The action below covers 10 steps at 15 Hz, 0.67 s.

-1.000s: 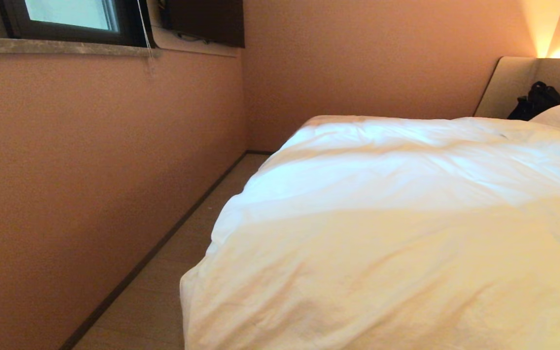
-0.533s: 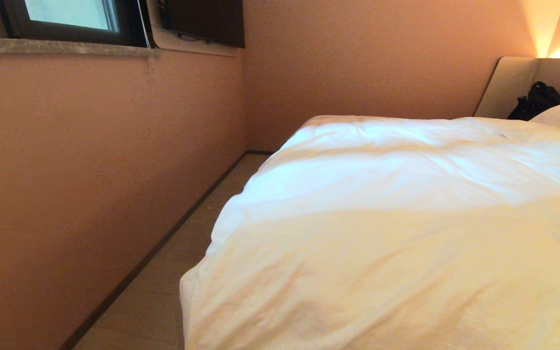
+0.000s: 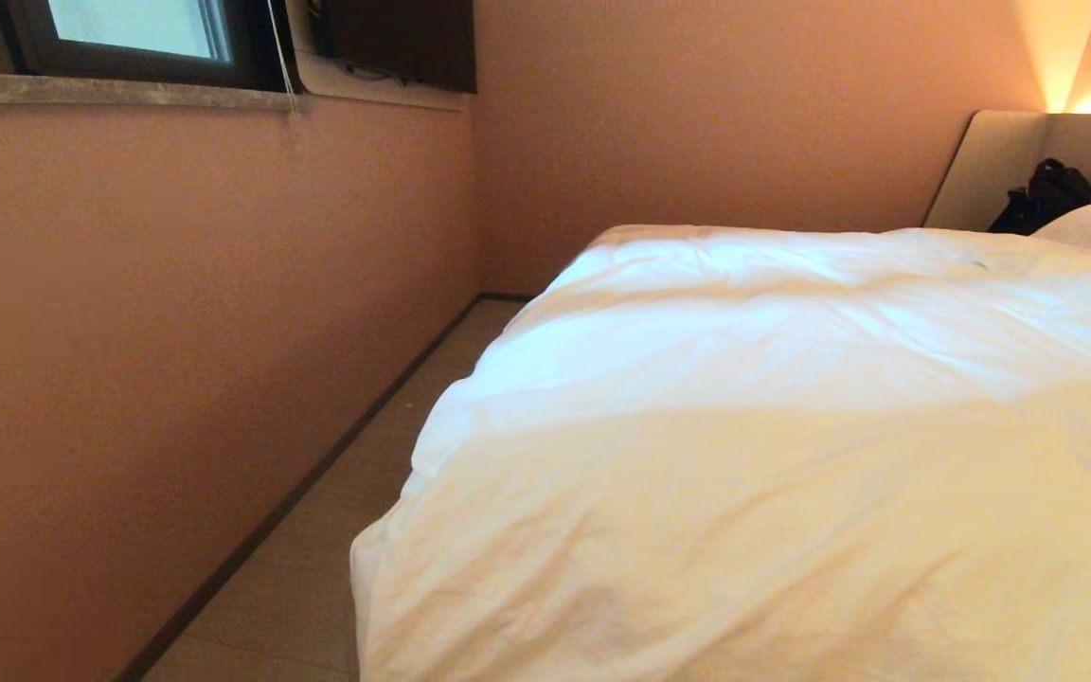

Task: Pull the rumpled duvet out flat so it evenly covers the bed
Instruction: Flatten the corners of the folded blanket

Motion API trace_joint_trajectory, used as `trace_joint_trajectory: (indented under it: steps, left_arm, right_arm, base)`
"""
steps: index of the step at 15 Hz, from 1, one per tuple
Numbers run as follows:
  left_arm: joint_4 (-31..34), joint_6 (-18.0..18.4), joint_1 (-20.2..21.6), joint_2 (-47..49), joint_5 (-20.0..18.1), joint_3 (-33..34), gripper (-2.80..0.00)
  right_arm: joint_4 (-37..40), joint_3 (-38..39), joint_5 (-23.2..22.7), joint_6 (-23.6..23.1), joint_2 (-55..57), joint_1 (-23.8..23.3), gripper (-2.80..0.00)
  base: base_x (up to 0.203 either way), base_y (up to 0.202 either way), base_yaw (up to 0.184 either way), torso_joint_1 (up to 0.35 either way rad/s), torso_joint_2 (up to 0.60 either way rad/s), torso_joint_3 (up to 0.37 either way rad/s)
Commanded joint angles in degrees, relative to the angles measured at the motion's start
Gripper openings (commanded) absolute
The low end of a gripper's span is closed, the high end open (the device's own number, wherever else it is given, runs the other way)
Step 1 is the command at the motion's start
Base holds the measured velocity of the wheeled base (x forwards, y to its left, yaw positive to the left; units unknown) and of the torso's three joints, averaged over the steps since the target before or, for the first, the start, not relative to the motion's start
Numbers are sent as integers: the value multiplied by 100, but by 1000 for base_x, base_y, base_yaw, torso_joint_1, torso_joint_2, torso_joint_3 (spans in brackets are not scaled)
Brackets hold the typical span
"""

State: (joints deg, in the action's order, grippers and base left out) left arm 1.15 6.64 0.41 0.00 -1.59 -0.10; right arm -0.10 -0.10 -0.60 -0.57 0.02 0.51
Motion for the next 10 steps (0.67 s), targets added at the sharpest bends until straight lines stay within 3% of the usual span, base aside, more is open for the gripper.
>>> trace_joint_trajectory:
  steps: [1,10]
  left_arm:
    - [0,-5,2,0,-17,1,-280]
    - [-5,12,2,3,1,6,-280]
  right_arm:
    - [1,1,-2,-4,-2,2,-280]
    - [1,1,-2,-4,-2,2,-280]
  base:
    - [0,0,0,0,0,0]
    - [0,0,0,0,0,0]
